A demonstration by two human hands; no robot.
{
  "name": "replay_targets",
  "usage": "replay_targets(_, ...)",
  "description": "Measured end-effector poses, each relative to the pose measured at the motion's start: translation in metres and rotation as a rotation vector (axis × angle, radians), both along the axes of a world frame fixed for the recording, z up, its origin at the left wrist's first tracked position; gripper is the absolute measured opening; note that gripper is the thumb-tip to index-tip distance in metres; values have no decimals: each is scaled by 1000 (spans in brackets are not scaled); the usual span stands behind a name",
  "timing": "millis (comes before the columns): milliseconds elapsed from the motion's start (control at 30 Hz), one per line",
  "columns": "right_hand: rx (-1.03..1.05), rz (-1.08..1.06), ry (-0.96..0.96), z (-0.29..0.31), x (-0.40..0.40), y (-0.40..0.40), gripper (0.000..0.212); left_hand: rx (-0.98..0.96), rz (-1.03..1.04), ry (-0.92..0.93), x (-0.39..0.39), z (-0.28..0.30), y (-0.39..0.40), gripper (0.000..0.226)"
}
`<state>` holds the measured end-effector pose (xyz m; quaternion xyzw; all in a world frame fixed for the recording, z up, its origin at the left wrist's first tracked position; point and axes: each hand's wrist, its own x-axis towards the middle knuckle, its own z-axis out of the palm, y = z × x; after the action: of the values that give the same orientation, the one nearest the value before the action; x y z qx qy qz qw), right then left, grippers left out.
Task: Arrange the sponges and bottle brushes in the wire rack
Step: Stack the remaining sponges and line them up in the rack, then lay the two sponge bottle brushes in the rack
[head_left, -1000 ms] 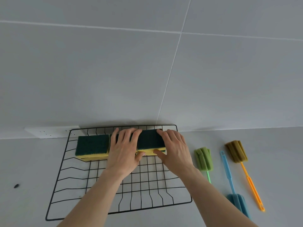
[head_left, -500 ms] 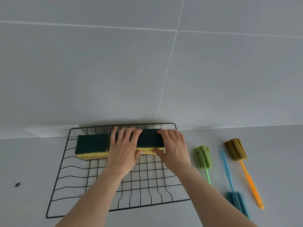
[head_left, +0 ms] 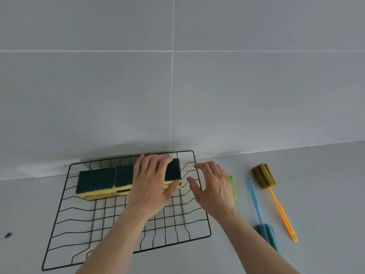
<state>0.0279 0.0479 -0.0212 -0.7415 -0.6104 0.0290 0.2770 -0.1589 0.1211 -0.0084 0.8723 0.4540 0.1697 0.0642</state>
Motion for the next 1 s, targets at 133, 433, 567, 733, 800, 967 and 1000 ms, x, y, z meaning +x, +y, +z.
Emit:
replay_targets(133,-46,-164,1,-2,39,-38,22,-42,-117,-29,41,4,-20,50)
replay_targets(433,-449,-443,41,-14,115,-115,39,-168,-303,130,128,-8,-56,63)
replay_targets(567,-610,-499,153,-22,133,-133,45,-248,-300,248,154,-20,-63,74)
replay_targets(733,-681,-511,399,-33,146,-142,33,-284,-273,420,170,-31,-68,83)
replay_targets(800,-675,-495,453,-35,148,-144,26,-261,-262,430,171,-33,-72,79)
replay_targets(967,-663,-426,494,-36,152,-146,17,-287,-299,389,168,-35,-80,65)
replay_targets(1000,-670,-409,495,-35,152,-147,16,-288,-313,379,166,-34,-81,62)
